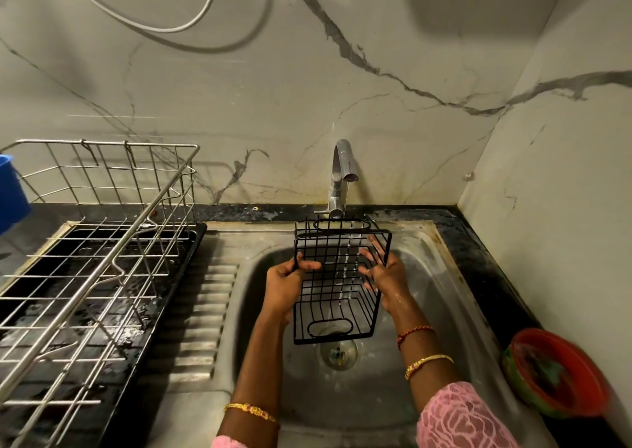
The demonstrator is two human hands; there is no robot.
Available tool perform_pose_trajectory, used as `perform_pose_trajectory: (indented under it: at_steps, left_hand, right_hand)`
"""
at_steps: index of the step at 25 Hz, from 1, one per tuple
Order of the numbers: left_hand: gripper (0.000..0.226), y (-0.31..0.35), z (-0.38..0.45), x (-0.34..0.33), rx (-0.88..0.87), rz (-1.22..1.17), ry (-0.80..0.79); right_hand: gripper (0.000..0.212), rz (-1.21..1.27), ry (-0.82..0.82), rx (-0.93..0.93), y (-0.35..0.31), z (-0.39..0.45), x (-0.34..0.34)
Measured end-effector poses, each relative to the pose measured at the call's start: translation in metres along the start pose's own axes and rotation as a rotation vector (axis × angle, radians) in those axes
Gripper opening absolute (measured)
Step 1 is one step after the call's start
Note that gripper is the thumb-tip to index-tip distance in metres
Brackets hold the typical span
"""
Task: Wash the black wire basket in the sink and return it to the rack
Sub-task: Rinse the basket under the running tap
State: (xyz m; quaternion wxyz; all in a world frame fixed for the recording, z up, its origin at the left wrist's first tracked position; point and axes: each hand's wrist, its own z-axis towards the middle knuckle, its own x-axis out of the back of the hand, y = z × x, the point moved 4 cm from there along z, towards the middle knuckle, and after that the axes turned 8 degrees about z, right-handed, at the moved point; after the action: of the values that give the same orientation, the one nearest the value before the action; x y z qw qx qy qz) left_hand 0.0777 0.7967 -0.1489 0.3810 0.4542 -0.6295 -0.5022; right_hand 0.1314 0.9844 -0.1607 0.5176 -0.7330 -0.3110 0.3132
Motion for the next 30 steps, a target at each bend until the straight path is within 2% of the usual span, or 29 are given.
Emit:
perform_pose_trajectory:
  at_steps: [13,30]
  left_hand:
    - [0.047,0.003,0.016,-0.010,0.013,-0.011,-0.062]
    - [0.042,0.025,0.018,-0.023,-0.012,-0.019,-0.121]
  right_hand:
    - [0.058,0.000,0.054,0.103,-0.013,0.008,0.008]
    - [0.058,-0.018,0.113,0.149,-0.032,0.016,0.016]
